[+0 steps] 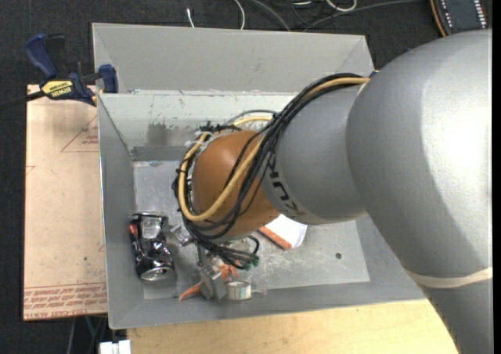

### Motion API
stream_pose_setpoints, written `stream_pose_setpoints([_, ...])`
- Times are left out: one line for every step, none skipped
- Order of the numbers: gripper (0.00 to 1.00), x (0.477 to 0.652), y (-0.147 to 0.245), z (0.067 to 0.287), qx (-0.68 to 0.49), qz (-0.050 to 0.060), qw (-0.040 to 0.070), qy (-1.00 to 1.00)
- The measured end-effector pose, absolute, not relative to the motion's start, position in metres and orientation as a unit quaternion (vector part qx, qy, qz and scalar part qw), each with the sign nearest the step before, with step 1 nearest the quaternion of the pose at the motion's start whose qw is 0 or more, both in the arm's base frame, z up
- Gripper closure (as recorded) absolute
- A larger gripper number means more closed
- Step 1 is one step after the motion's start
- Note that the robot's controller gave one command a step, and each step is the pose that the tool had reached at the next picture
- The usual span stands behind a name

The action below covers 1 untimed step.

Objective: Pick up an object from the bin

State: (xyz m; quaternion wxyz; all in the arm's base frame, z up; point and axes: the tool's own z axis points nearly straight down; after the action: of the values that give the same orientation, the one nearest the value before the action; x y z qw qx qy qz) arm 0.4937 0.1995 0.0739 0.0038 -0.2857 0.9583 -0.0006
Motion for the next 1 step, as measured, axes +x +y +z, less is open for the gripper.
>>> stream_pose_setpoints([0.0, 0.493, 0.2001, 0.0718, -0.289, 0.0, 0.002, 0.957])
